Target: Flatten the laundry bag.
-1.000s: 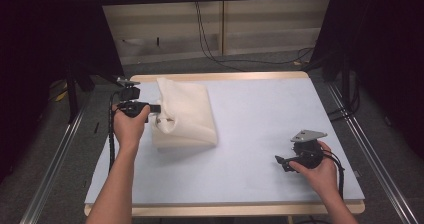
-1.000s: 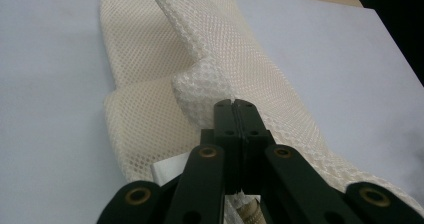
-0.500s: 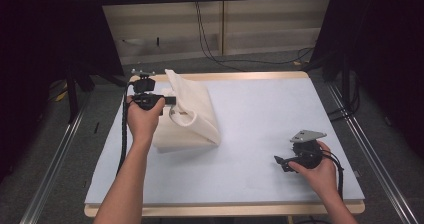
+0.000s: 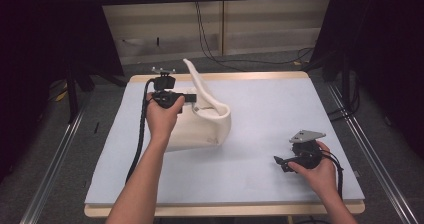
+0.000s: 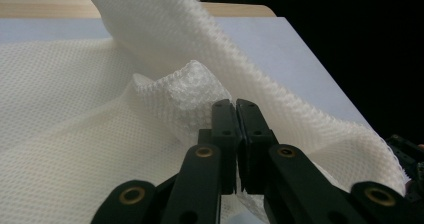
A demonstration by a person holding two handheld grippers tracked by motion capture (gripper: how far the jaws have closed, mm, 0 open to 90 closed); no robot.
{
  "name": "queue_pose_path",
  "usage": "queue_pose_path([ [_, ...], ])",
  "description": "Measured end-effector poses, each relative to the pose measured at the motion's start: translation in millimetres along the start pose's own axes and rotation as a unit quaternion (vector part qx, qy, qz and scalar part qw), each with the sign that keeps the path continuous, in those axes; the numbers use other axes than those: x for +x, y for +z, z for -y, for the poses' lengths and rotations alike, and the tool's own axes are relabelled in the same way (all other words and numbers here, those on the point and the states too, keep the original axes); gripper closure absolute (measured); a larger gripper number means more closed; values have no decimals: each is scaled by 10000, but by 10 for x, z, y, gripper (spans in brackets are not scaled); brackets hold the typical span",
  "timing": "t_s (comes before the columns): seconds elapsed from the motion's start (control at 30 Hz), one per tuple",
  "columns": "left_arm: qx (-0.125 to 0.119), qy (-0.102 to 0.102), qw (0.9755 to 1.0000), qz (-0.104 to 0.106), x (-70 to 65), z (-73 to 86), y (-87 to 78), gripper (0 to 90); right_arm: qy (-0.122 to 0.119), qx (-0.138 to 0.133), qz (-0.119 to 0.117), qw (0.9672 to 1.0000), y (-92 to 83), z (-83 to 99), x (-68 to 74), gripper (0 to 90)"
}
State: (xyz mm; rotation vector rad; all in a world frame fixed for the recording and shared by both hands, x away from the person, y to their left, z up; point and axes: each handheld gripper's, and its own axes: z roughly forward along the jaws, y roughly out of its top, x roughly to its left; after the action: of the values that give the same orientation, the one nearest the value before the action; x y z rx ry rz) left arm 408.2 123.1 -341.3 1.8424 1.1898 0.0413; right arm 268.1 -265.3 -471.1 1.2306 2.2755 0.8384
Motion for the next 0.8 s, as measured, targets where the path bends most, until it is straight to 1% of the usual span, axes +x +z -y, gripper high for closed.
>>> queue_pose_path([
  [0.07, 63, 36, 10000, 27, -38, -4, 48, 870, 0, -1, -24, 10000, 2, -1, 5, 82],
  [0.17, 73, 73, 9999, 73, -84, 7, 133, 852, -14, 0, -22, 10000, 1, -1, 5, 82],
  [0.2, 82, 101, 9999, 65, -88, 8, 146, 828, -12, 5, -24, 10000, 0, 0, 5, 82],
  [0.23, 111, 88, 9998, 141, -97, 14, 167, 820, -20, 11, -24, 10000, -1, 1, 3, 82],
  [0.27, 119, 89, 9998, 165, -100, 15, 181, 783, -25, 11, -22, 10000, 0, 3, 3, 82],
  [0.3, 144, 173, 9997, 120, -106, 15, 192, 747, -28, 15, -14, 10000, 0, 4, 2, 82],
  [0.33, 143, 152, 9997, 136, -114, 18, 198, 699, -28, 19, -19, 10000, 4, 7, 1, 82],
  [0.4, 215, 158, 9994, 240, -113, 22, 210, 685, -4, 17, -41, 10000, 8, 10, 3, 82],
  [0.43, 210, 163, 9994, 207, -115, 25, 216, 657, -19, 10, -64, 10000, 12, 9, 1, 82],
  [0.47, 272, 224, 9992, 166, -113, 29, 219, 635, -15, 16, -71, 10000, 12, 9, 0, 83],
  [0.53, 339, 249, 9991, 113, -107, 38, 229, 614, -16, 8, -71, 10000, 11, 8, 1, 84],
  [0.6, 385, 284, 9989, 22, -102, 52, 236, 566, -49, 9, -38, 10000, 9, 7, 2, 84],
  [0.67, 459, 327, 9984, -79, -87, 65, 232, 529, -29, 30, -32, 10000, 4, 8, 6, 84],
  [0.7, 459, 327, 9984, -79, -87, 65, 232, 523, -24, 34, -37, 10000, 3, 8, 6, 84],
  [0.77, 590, 380, 9973, -208, -36, 96, 224, 495, -19, 19, -62, 10000, 7, 11, 7, 84],
  [0.8, 583, 365, 9974, -224, -21, 107, 219, 492, -35, 21, -55, 10000, 7, 12, 10, 84],
])
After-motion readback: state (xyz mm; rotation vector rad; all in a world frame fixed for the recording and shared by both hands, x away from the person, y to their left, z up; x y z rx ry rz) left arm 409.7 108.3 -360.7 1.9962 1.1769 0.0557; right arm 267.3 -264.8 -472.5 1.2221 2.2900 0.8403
